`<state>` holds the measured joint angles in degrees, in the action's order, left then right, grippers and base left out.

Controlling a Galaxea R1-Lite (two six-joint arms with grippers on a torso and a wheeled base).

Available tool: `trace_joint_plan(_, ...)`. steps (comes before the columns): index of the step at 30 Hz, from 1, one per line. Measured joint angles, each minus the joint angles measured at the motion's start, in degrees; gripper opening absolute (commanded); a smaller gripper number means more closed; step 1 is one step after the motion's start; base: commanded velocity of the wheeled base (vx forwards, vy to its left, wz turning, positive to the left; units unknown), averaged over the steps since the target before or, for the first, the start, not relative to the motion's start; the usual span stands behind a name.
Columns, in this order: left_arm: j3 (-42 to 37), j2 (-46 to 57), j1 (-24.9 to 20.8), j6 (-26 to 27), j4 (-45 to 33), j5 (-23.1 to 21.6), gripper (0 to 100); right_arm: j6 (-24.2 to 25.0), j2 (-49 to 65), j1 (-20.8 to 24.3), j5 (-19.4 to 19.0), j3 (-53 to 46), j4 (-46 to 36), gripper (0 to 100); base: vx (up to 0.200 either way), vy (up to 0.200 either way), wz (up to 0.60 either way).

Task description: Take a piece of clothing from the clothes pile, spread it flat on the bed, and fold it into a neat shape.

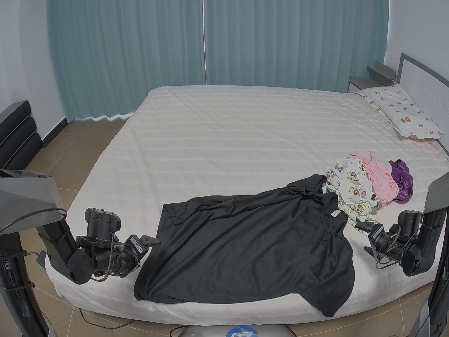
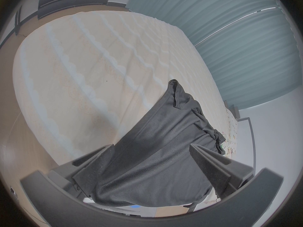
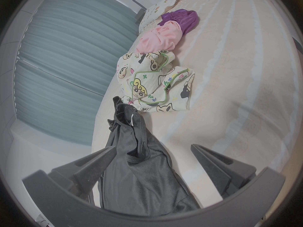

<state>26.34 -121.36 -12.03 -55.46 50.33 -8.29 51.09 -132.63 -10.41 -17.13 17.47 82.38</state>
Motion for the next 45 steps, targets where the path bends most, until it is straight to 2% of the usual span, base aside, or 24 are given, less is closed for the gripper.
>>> trace_joint_plan(6, 1.16, 0.00, 0.00, 0.11, -0.13, 0.30, 100, -0.05, 0.00, 0.05, 0.02, 0.00, 0.00, 100, 0.000, 0.000, 0.00)
trace_joint_plan(12, 7.14, 0.00, 0.13, 0.69, -2.96, 2.13, 100, -0.02, -0.02, 0.07, 0.05, -0.13, 0.20, 100, 0.000, 0.000, 0.00)
trace_joint_plan(21, 25.80, -4.02, 0.77, 2.35, -12.54, 3.25, 100, -0.07, -0.15, 0.22, 0.09, -0.22, 0.35, 100, 0.000, 0.000, 0.00)
trace_joint_plan(23, 34.49, -8.24, 0.62, 2.80, -15.56, 3.61, 100, -0.13, -0.28, 0.27, 0.09, -0.33, 0.68, 100, 0.000, 0.000, 0.00)
trace_joint_plan(29, 41.16, -12.59, -0.48, 3.16, -19.33, 4.13, 100, -0.24, -0.59, 0.33, 0.16, -0.44, 1.15, 100, 0.000, 0.000, 0.00)
trace_joint_plan(45, 47.97, -19.74, -4.94, 4.39, -20.99, 8.67, 100, -0.56, -1.27, 0.88, 0.27, -0.09, 1.28, 100, 0.000, 0.000, 0.00)
